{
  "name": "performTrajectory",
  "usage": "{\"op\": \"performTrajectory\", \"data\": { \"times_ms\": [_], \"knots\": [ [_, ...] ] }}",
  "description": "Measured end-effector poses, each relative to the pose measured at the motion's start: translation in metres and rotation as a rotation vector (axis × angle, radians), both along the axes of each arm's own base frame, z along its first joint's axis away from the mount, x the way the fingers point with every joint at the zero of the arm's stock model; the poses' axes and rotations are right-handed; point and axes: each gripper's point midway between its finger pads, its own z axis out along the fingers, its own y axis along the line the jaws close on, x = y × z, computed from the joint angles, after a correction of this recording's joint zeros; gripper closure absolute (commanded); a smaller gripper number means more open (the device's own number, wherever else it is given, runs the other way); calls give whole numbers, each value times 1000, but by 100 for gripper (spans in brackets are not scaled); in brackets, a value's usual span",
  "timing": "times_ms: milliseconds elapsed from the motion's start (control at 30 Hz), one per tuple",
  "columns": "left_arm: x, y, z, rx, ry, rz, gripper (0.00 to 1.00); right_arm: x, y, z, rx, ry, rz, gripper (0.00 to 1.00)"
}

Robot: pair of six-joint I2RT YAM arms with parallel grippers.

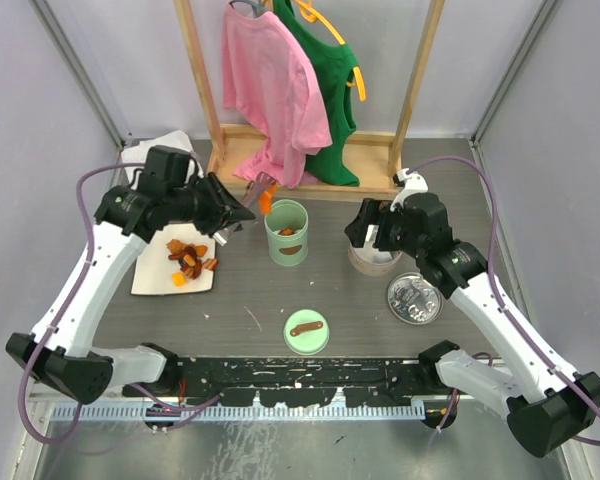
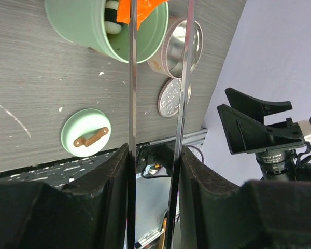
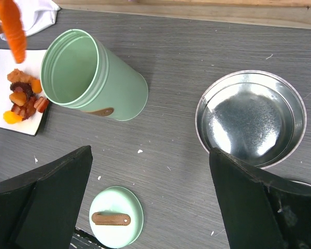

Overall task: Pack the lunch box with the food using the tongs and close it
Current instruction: Place the fake food in the packing box.

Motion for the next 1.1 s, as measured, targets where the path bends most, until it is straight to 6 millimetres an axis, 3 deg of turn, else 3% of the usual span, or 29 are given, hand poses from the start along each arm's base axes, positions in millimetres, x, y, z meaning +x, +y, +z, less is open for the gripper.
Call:
{"op": "performTrajectory", "data": {
  "times_ms": [233, 367, 767, 1100],
  "knots": [
    [7, -44, -19, 24, 18, -85, 82, -2, -1, 4, 7, -10, -2, 0],
    [6, -56, -28, 44, 24, -112, 81, -3, -2, 2, 3, -3, -2, 0],
    [6, -50, -33, 93, 20, -100, 76, -5, -3, 4, 5, -6, -3, 0],
    [0, -49, -28, 83, 0, -127, 61, -7, -4, 7, 9, -15, -3, 0]
  ]
}}
